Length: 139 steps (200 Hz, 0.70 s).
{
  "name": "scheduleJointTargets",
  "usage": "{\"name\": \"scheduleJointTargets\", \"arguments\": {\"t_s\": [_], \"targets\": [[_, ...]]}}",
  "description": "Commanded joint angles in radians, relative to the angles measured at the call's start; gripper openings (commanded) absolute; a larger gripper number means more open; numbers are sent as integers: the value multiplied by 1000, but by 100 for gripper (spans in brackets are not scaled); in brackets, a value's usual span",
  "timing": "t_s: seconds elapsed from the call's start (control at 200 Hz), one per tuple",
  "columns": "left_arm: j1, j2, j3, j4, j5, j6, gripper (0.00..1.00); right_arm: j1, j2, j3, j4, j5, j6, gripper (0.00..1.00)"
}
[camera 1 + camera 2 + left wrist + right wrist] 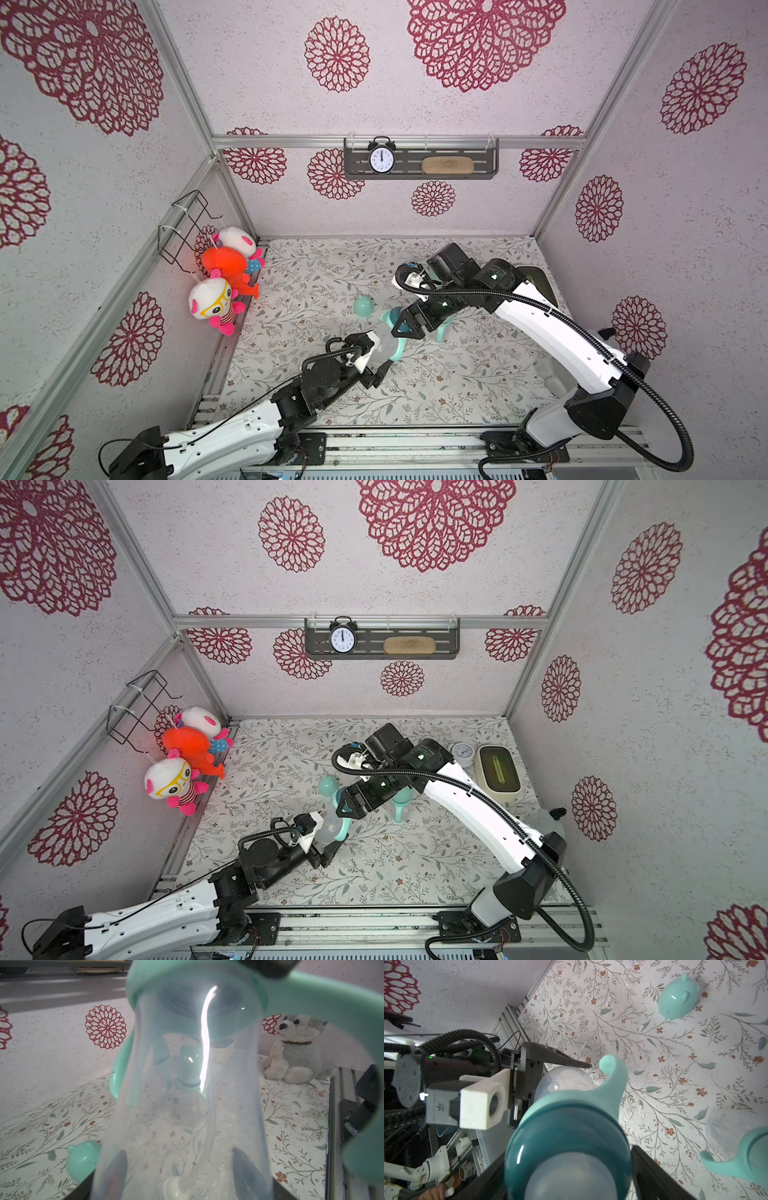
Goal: Assemble the baby bottles
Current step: Screw the nipple onto the baby bottle.
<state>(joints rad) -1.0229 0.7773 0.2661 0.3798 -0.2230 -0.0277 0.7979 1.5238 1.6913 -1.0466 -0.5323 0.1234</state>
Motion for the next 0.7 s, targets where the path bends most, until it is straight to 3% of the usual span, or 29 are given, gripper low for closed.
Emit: {"name": "scheduleJointTargets", "arguments": {"t_s": [0.0,0.691], "targets": [[-5,-6,-2,33,13,-6,0,-18,-40,7,65,-39,-43,87],[-5,-11,-1,23,0,-11,0,-53,-71,-24,62,-57,-27,86]]}}
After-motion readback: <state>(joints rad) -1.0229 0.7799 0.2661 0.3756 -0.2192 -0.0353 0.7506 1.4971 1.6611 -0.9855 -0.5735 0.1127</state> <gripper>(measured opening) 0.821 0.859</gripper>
